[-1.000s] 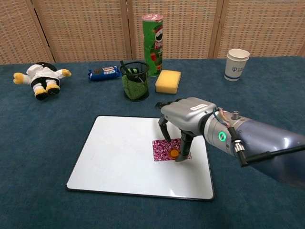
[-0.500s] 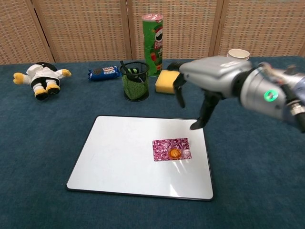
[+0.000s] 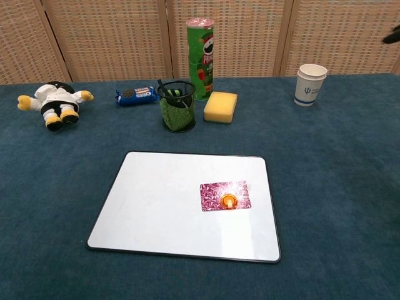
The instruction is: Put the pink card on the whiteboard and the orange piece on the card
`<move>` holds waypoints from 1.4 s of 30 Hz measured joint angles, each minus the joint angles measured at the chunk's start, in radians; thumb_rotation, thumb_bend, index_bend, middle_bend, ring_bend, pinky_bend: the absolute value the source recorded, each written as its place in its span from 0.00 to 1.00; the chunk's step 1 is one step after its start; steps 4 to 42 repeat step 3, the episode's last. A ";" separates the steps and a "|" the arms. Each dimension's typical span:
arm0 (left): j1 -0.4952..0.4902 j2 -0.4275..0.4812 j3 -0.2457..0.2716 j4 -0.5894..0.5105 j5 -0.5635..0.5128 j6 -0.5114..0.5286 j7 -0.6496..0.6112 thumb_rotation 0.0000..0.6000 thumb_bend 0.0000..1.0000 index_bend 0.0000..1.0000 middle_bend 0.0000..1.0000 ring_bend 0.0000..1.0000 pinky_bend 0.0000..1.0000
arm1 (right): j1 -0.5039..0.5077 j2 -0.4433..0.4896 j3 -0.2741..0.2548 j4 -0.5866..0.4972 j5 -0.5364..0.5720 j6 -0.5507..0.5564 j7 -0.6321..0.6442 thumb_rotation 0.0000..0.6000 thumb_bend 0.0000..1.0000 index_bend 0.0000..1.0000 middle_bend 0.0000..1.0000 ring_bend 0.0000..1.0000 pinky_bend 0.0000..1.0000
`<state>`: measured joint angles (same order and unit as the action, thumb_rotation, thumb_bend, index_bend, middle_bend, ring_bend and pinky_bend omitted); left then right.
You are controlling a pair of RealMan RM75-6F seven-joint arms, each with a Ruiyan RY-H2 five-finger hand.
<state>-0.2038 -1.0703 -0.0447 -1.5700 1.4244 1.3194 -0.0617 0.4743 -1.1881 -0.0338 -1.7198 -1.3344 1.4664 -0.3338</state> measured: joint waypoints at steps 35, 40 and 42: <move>0.010 -0.013 -0.005 0.001 -0.004 0.029 0.037 1.00 0.00 0.00 0.00 0.00 0.00 | -0.087 -0.001 -0.026 0.085 -0.044 0.084 0.057 1.00 0.00 0.00 0.00 0.00 0.00; 0.010 -0.013 -0.005 0.001 -0.004 0.029 0.037 1.00 0.00 0.00 0.00 0.00 0.00 | -0.087 -0.001 -0.026 0.085 -0.044 0.084 0.057 1.00 0.00 0.00 0.00 0.00 0.00; 0.010 -0.013 -0.005 0.001 -0.004 0.029 0.037 1.00 0.00 0.00 0.00 0.00 0.00 | -0.087 -0.001 -0.026 0.085 -0.044 0.084 0.057 1.00 0.00 0.00 0.00 0.00 0.00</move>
